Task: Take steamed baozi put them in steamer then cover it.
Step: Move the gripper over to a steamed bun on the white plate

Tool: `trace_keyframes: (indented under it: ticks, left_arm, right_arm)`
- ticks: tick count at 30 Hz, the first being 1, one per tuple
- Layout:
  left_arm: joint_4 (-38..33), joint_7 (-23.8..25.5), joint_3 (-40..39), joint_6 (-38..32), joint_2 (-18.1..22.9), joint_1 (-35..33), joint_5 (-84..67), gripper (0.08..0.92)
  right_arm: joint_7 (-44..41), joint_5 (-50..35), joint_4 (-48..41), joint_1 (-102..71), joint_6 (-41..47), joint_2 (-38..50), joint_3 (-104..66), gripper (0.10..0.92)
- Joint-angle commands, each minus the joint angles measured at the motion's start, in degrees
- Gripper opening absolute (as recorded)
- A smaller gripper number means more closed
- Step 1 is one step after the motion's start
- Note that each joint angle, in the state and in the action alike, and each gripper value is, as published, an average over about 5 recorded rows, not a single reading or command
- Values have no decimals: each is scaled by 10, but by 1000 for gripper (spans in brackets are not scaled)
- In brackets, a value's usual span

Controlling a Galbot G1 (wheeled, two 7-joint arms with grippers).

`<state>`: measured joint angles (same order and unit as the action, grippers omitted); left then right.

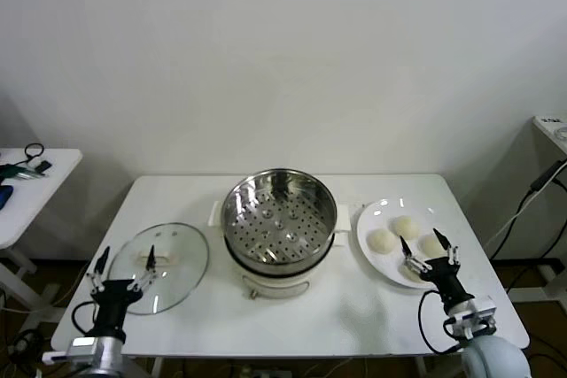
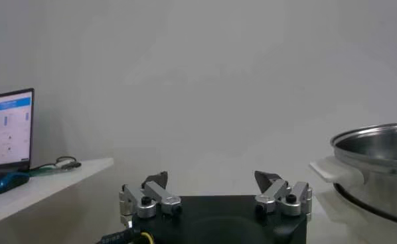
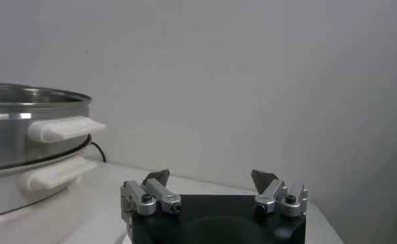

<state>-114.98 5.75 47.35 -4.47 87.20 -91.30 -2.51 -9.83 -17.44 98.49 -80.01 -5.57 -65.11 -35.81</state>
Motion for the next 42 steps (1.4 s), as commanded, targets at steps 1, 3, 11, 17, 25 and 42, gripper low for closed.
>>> trace_keyframes:
  ticks: [1,3,11,17,25,42]
  left_arm:
    - [1,-2,0,0,-1,1,1,823]
    - [2,-2,0,0,-2,1,1,823]
    - [2,-7,-8,0,-7,2,2,823]
    - [2,-10,-15,1,-9,3,4,823]
    - [12,-13,-17,1,-18,6,-2,823]
    - [18,-19,-16,15,-30,7,-35,823]
  right_arm:
    - [-18,-5,-2,15,10,19,0,823]
    - [-33,6,-2,27,27,42,1,823]
    - [-160,67,-34,102,132,201,27,823]
    - [-295,98,-91,167,142,306,70,823]
    - [-465,196,-217,374,77,365,237,823]
    - [-598,331,-484,805,-20,224,662,823]
